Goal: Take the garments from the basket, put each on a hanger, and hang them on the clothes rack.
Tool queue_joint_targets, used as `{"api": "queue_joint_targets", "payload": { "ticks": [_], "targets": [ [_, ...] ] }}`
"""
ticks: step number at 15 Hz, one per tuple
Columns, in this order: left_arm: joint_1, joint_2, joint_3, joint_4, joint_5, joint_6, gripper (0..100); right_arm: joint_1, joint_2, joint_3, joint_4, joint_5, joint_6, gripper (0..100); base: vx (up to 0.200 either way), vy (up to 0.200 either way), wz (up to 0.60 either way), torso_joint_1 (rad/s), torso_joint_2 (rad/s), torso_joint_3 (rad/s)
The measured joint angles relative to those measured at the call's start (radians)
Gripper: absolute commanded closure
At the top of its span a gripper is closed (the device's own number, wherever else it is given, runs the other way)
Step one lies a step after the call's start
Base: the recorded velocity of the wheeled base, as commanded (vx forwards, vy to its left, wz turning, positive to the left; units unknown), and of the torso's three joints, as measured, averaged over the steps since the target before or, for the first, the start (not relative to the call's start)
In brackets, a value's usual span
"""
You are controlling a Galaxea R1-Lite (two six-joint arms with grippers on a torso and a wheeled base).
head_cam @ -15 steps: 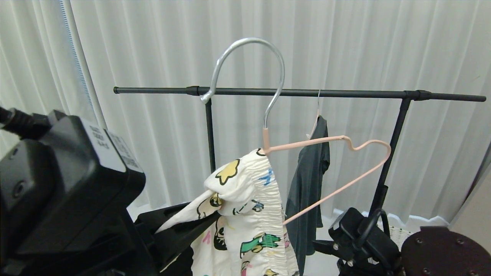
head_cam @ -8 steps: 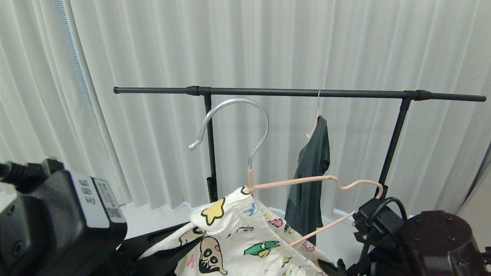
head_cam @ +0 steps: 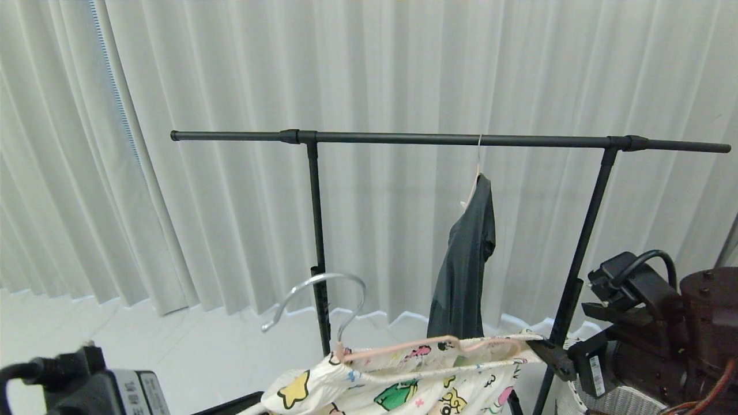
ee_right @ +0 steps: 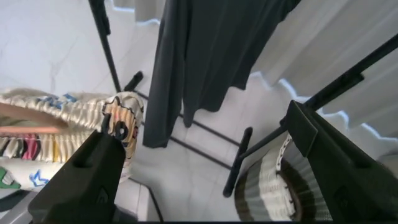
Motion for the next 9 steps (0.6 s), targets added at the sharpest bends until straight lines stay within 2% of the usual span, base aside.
{"api": "queue_joint_targets", "payload": {
  "ticks": [2, 5, 7, 9],
  "targets": [
    [0.01, 0.0, 0.038, 0.0, 0.0, 0.0, 100, -0.001, -0.031, 0.0, 0.001, 0.007, -0.019, 0, 0.0, 0.0, 0.0, 0.0, 0.0, 0.0],
    [0.068, 0.026, 0.068, 0.002, 0.018, 0.0, 100, 0.009, -0.087, -0.002, 0.009, 0.074, -0.086, 0, 0.0, 0.0, 0.0, 0.0, 0.0, 0.0],
    [0.079, 0.045, 0.06, 0.001, 0.02, 0.0, 100, 0.057, -0.11, -0.001, 0.018, 0.082, -0.094, 0, 0.0, 0.0, 0.0, 0.0, 0.0, 0.0],
    [0.081, 0.061, 0.047, 0.001, 0.02, -0.002, 100, 0.141, -0.124, 0.0, 0.024, 0.084, -0.095, 0, 0.0, 0.0, 0.0, 0.0, 0.0, 0.0]
  ]
}}
